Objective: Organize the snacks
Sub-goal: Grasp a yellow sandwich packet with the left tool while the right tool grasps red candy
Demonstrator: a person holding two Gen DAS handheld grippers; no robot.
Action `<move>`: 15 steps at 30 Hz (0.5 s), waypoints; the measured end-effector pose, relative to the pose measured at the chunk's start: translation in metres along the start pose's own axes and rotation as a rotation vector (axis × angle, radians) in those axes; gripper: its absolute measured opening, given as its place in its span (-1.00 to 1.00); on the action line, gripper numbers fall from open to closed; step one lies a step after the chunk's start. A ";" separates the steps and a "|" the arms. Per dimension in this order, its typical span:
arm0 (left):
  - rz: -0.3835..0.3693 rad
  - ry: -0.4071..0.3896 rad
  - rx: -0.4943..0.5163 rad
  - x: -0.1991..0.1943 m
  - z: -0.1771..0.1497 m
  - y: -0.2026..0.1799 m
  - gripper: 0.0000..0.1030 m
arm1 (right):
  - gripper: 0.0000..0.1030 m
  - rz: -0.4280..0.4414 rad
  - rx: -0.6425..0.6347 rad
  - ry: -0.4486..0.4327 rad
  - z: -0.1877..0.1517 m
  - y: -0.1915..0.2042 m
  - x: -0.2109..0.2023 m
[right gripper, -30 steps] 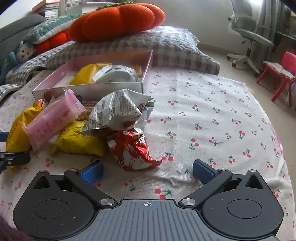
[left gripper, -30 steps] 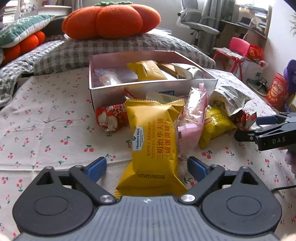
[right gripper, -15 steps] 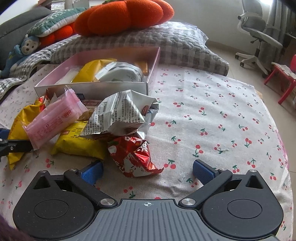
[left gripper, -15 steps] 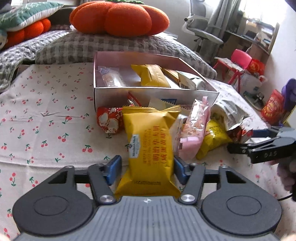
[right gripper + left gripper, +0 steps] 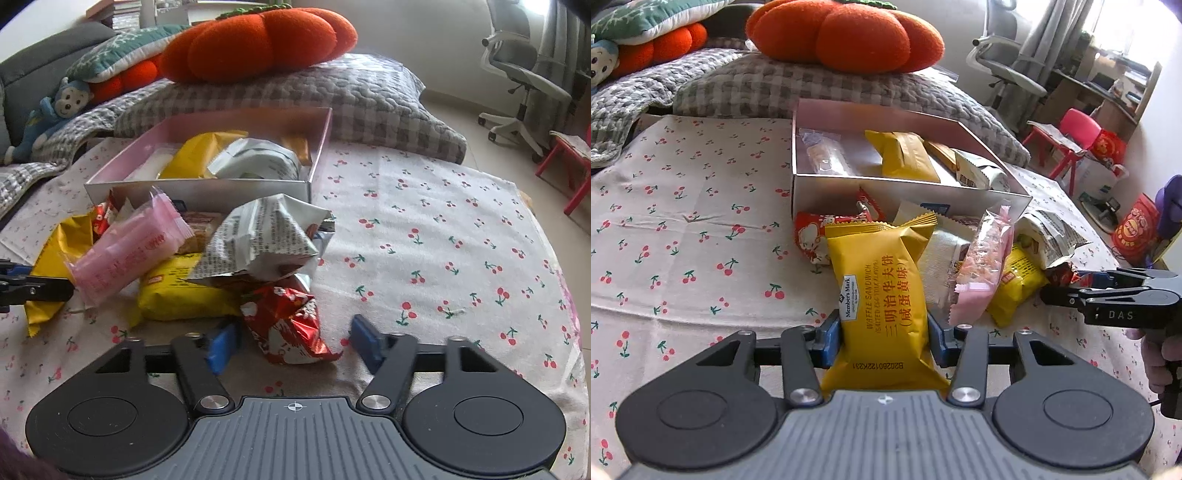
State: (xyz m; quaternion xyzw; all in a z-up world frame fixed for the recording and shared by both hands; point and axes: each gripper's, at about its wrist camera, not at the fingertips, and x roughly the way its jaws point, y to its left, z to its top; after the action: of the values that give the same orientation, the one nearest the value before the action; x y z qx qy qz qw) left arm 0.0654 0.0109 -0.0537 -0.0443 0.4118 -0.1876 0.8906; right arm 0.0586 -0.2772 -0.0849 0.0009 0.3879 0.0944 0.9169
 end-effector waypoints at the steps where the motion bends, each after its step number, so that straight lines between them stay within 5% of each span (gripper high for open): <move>1: 0.000 0.000 0.000 0.000 0.000 0.000 -0.17 | -0.05 0.003 0.002 -0.001 0.000 0.000 -0.001; 4: -0.003 0.003 0.004 -0.001 -0.001 -0.001 -0.18 | -0.27 0.018 0.008 -0.003 0.000 -0.001 -0.003; 15: -0.011 -0.005 0.018 -0.006 0.000 -0.003 -0.21 | -0.31 0.037 0.024 -0.009 -0.003 -0.001 -0.018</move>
State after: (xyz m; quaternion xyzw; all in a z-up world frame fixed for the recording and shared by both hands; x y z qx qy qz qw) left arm 0.0613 0.0107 -0.0487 -0.0390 0.4076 -0.1959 0.8911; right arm 0.0443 -0.2817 -0.0745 0.0195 0.3847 0.1069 0.9166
